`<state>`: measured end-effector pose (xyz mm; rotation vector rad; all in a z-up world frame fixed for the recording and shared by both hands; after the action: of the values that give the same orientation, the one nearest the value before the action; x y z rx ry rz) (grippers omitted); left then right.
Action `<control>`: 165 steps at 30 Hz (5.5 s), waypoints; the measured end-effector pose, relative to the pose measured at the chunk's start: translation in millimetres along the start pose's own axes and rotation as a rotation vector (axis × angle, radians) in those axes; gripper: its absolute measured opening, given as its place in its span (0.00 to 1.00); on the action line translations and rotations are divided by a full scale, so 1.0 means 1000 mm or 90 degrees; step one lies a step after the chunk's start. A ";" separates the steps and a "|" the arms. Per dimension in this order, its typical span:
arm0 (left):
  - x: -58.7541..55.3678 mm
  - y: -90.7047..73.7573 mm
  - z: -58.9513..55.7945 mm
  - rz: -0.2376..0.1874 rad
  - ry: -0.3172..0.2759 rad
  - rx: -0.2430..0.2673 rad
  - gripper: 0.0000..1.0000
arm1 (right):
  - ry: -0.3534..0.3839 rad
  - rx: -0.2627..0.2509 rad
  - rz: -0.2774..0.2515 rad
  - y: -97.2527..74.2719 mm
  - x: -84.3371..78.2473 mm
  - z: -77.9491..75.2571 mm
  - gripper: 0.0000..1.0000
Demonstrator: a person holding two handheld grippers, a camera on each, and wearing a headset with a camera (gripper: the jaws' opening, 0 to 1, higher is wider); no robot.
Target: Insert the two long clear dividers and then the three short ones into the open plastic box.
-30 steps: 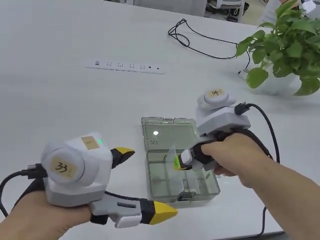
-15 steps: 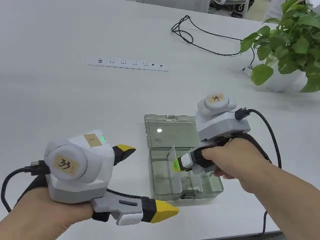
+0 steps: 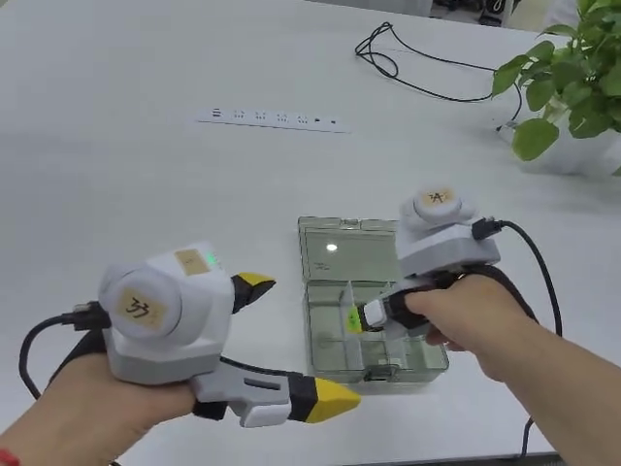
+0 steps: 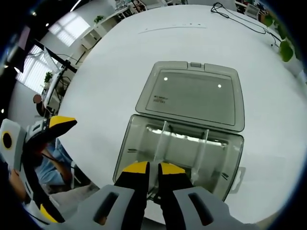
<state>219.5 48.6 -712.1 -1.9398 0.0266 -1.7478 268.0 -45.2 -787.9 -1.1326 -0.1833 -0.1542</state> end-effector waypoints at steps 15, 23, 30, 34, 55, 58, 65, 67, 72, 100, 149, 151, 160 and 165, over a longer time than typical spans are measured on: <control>0.015 -0.020 0.009 0.003 -0.014 0.081 0.96 | 0.000 0.100 -0.057 -0.029 0.005 -0.005 0.18; 0.021 -0.025 0.001 -0.001 -0.024 0.117 0.96 | -0.114 0.148 -0.118 -0.073 0.017 -0.016 0.22; 0.021 -0.024 -0.005 -0.004 -0.035 0.130 0.95 | -0.258 0.137 -0.132 -0.097 0.014 -0.037 0.27; 0.023 -0.023 -0.007 -0.004 -0.032 0.130 0.95 | -0.324 0.112 -0.126 -0.097 0.011 -0.052 0.33; 0.030 -0.016 0.003 -0.015 -0.024 0.114 0.95 | -0.698 -0.013 0.062 -0.055 0.006 -0.129 0.42; 0.029 -0.015 0.002 -0.013 -0.025 0.111 0.95 | -0.725 -0.018 0.087 -0.047 0.007 -0.134 0.42; 0.029 -0.013 -0.002 -0.015 -0.027 0.108 0.95 | -0.753 -0.016 0.134 -0.038 0.010 -0.144 0.44; 0.029 -0.013 -0.002 -0.015 -0.028 0.108 0.95 | -0.762 -0.016 0.149 -0.036 0.009 -0.146 0.44; 0.030 -0.014 0.000 -0.017 -0.028 0.111 0.95 | -0.778 -0.017 0.166 -0.033 0.007 -0.146 0.41; 0.039 -0.012 -0.001 -0.030 -0.020 0.099 0.93 | -0.733 -0.029 0.102 -0.054 0.012 -0.134 0.33; 0.117 0.025 -0.063 -0.122 -0.260 -0.124 0.28 | -0.859 -0.066 -0.218 -0.202 -0.043 0.049 0.32; 0.119 0.026 -0.065 -0.127 -0.271 -0.133 0.25 | -0.868 -0.073 -0.216 -0.202 -0.044 0.051 0.32; 0.117 0.027 -0.071 -0.130 -0.287 -0.143 0.12 | -0.882 -0.078 -0.218 -0.205 -0.047 0.057 0.32; 0.117 0.027 -0.071 -0.131 -0.289 -0.146 0.07 | -0.879 -0.072 -0.217 -0.205 -0.050 0.059 0.32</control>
<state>181.3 -41.6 -612.8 -2.5473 -0.1438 -1.4332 171.3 -75.7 -593.4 -1.1433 -1.6067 0.3525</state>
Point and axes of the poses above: the centre of the closed fingertips' face, and the gripper's own axes: y roughly forward along the fingers, z roughly to its left, x roughly out of its top, the point moved 3 cm from there along -y, roughly backward along the fingers, and after that the axes turned 14 degrees about y, right-handed, at the moved point
